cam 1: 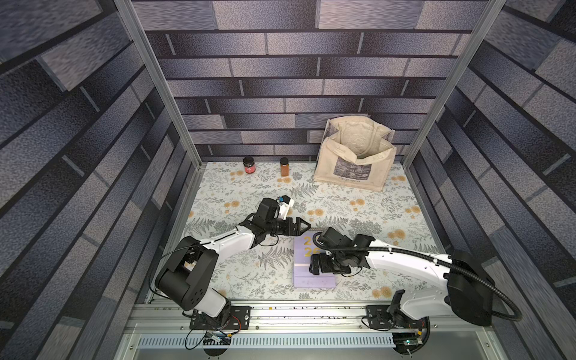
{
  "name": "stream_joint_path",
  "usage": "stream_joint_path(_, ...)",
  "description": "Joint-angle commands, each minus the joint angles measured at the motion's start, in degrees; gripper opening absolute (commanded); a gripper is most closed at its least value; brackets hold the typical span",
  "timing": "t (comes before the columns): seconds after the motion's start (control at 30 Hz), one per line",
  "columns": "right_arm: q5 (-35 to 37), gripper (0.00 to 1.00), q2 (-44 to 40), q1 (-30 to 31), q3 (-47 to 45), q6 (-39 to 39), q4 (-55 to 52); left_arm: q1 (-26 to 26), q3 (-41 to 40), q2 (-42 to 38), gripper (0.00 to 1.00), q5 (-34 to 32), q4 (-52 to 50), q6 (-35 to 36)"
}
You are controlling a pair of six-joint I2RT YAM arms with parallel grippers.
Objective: Stack the calendars
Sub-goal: Adjust the calendar at the calendar.
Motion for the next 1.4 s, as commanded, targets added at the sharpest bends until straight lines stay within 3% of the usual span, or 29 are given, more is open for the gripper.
stream_joint_path(0.0,0.7,1.0,0.3,0.8,1.7,1.0,-0.3,-0.3,1.6,0.3,1.0,0.7,-0.2,1.9)
stream_joint_path(1.07,2.0,1.0,0.8,2.2,2.6,2.9,-3.5,1.0,0.9,-1.0,1.0,0.4,-1.4,2.9)
stream_joint_path(1.37,5.5,1.0,-0.4,0.8,1.4,2.6,-4.9,2.3,0.5,-2.9,1.0,-0.4,-3.0,4.1)
